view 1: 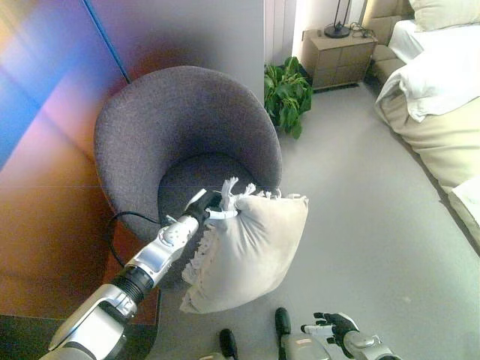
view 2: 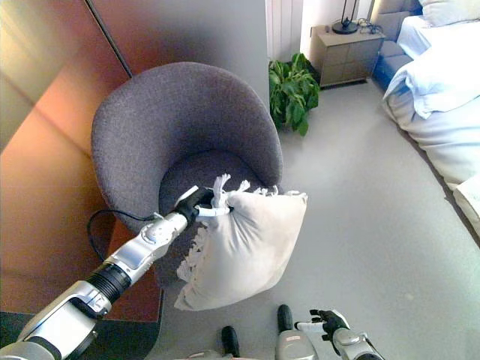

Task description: Pick up the pillow and put it on the sofa.

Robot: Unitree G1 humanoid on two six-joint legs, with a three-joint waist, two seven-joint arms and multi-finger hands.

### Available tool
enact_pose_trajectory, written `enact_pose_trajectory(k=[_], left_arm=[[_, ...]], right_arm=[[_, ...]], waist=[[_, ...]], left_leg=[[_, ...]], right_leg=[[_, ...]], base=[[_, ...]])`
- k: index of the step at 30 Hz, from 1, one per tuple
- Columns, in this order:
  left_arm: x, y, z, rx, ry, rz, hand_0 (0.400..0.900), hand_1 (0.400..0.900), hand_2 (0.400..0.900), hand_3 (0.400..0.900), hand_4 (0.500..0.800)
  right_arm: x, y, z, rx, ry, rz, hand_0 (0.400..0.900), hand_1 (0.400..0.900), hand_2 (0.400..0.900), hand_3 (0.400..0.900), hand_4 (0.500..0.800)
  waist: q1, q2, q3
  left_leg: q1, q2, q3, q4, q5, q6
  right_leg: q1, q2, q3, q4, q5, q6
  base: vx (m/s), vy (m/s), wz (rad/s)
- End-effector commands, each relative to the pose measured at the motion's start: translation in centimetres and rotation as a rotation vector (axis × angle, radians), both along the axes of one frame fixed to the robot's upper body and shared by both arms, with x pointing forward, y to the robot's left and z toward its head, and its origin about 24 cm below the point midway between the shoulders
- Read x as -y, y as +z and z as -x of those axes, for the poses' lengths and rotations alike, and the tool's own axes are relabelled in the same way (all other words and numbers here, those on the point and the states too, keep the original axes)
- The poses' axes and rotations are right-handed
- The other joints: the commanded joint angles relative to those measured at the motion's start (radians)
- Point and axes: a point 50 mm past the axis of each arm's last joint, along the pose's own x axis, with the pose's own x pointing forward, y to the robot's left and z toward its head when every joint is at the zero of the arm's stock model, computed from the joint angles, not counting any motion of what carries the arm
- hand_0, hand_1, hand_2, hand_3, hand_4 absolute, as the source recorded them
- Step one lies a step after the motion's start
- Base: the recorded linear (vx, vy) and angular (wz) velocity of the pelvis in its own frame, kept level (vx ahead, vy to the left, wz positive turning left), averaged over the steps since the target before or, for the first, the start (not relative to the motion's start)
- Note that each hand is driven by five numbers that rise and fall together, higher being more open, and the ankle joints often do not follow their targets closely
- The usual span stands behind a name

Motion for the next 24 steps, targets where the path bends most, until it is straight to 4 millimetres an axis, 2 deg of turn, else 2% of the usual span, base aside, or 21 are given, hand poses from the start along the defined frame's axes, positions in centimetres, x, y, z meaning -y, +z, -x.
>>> enact_pose_trajectory(k=[1,4,7,13,17,18,19,22,24], left_arm=[[-3.0,15.3,-4.4,0.479,0.185,0.277,0.400,0.400,0.400,0.400,0.500],[-5.9,16.6,-4.7,0.489,0.297,0.347,0.400,0.400,0.400,0.400,0.500],[-8.9,16.9,-4.6,0.485,0.423,0.367,0.400,0.400,0.400,0.400,0.500],[-16.0,18.4,-3.3,0.501,0.706,0.355,0.400,0.400,0.400,0.400,0.500],[-18.3,18.6,-2.7,0.455,0.796,0.314,0.400,0.400,0.400,0.400,0.500],[-18.6,18.5,-2.6,0.440,0.815,0.304,0.529,0.529,0.529,0.529,0.578],[-18.9,18.4,-2.6,0.419,0.830,0.301,0.900,0.900,0.900,0.900,0.800],[-19.4,18.3,-2.5,0.391,0.832,0.238,0.900,0.900,0.900,0.900,0.800],[-19.6,18.9,-2.4,0.412,0.851,0.237,0.900,0.900,0.900,0.900,0.800]], right_arm=[[1.5,-0.9,3.9,-0.117,-0.007,0.036,0.900,0.900,0.900,0.900,0.800],[1.9,-1.1,5.2,-0.155,-0.023,0.039,0.900,0.900,0.900,0.900,0.800],[2.3,-1.3,6.2,-0.185,-0.038,0.042,0.900,0.900,0.900,0.900,0.800],[3.2,-1.3,7.8,-0.214,-0.058,0.061,0.900,0.900,0.900,0.900,0.800],[3.7,-1.2,8.3,-0.224,-0.068,0.075,0.900,0.900,0.900,0.900,0.800],[3.8,-1.1,8.4,-0.221,-0.070,0.078,0.900,0.900,0.900,0.900,0.800],[3.8,-1.1,8.3,-0.217,-0.070,0.081,0.900,0.900,0.900,0.900,0.800],[4.0,-1.0,8.2,-0.202,-0.070,0.082,0.900,0.900,0.900,0.900,0.800],[4.0,-1.0,8.1,-0.197,-0.065,0.083,0.900,0.900,0.900,0.900,0.800]], waist=[[0.026,-0.021,-0.136],[0.027,-0.015,-0.154],[0.028,-0.008,-0.168],[0.021,0.002,-0.182],[0.018,0.005,-0.182],[0.017,0.007,-0.181],[0.016,0.007,-0.181],[0.013,0.006,-0.178],[0.010,0.006,-0.174]], left_leg=[[-0.003,0.007,-0.044,0.074,-0.103,-0.034],[0.004,0.003,-0.049,0.071,-0.104,-0.034],[0.010,-0.001,-0.055,0.062,-0.103,-0.033],[0.013,-0.007,-0.053,0.042,-0.092,-0.035],[0.008,-0.008,-0.048,0.034,-0.088,-0.033],[0.009,-0.010,-0.048,0.030,-0.087,-0.032],[0.008,-0.011,-0.047,0.029,-0.087,-0.031],[0.004,-0.015,-0.043,0.024,-0.087,-0.029],[0.000,-0.017,-0.040,0.020,-0.086,-0.029]], right_leg=[[0.054,-0.062,0.014,0.107,-0.186,0.099],[0.064,-0.059,0.014,0.103,-0.188,0.098],[0.073,-0.055,0.013,0.097,-0.190,0.096],[0.082,-0.045,0.009,0.081,-0.188,0.097],[0.079,-0.042,0.008,0.081,-0.188,0.098],[0.079,-0.041,0.007,0.079,-0.188,0.098],[0.078,-0.041,0.006,0.079,-0.188,0.099],[0.072,-0.042,0.007,0.078,-0.187,0.102],[0.067,-0.042,0.009,0.077,-0.187,0.105]], base=[[0.08,-0.002,0.00],[0.08,-0.002,0.02],[0.09,0.007,0.04],[0.08,0.023,0.04],[0.06,0.026,0.03],[0.07,0.029,0.04],[0.07,0.028,0.04],[0.04,0.024,0.02],[0.00,0.000,0.00]])
